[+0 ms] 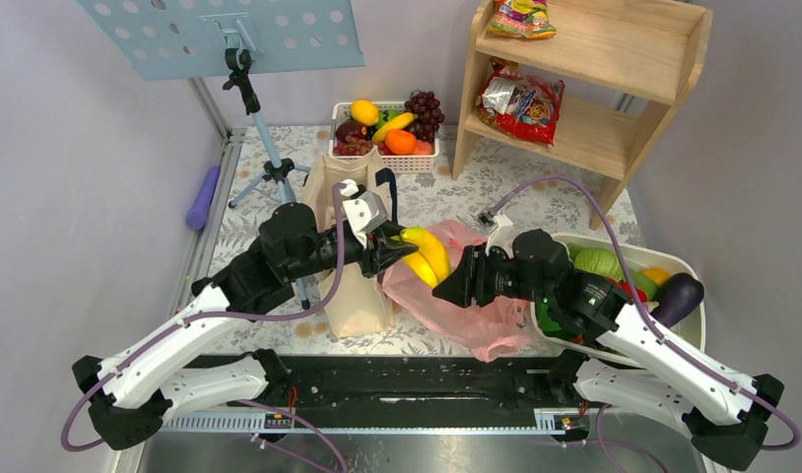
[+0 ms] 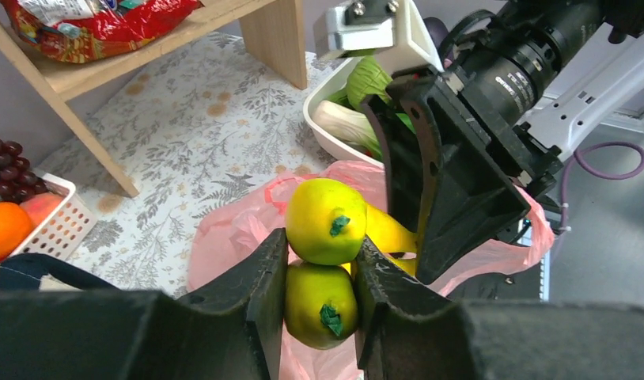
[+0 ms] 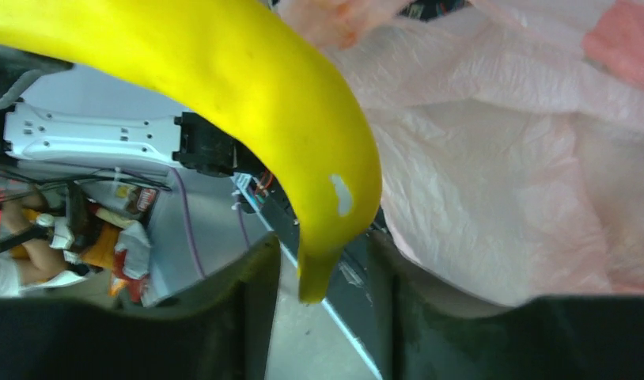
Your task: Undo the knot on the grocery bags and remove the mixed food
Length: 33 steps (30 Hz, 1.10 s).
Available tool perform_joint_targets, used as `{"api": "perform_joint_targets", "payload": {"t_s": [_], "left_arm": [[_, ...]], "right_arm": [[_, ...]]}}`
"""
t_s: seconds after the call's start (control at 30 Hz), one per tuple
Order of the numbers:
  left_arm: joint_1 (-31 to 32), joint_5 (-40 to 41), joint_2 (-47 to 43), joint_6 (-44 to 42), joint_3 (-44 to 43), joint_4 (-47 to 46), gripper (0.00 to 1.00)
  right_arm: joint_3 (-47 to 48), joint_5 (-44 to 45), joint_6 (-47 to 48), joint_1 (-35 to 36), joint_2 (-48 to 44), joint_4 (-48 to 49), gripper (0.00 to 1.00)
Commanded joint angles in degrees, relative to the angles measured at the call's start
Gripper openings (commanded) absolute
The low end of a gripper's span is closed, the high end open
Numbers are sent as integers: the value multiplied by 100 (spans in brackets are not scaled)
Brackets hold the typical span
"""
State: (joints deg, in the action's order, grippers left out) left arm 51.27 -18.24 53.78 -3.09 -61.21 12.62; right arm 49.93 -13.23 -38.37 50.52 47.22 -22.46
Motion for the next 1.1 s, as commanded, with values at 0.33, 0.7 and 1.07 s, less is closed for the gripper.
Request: {"api": "perform_joint_targets", "payload": {"t_s": [0.33,0.7,1.07], "left_arm": [[34,2557,-465,358,-1099,897,0],[-615,3884,-832,475,-1323,1323,0],[-816,4354,-1275,724,-847,1014,0]], "right_arm": [[-398,199,833,362,-338,1180,100],[34,2341,1499,2081,593,2171,83],[988,3504,2091,2904,2250,2647,56]]}}
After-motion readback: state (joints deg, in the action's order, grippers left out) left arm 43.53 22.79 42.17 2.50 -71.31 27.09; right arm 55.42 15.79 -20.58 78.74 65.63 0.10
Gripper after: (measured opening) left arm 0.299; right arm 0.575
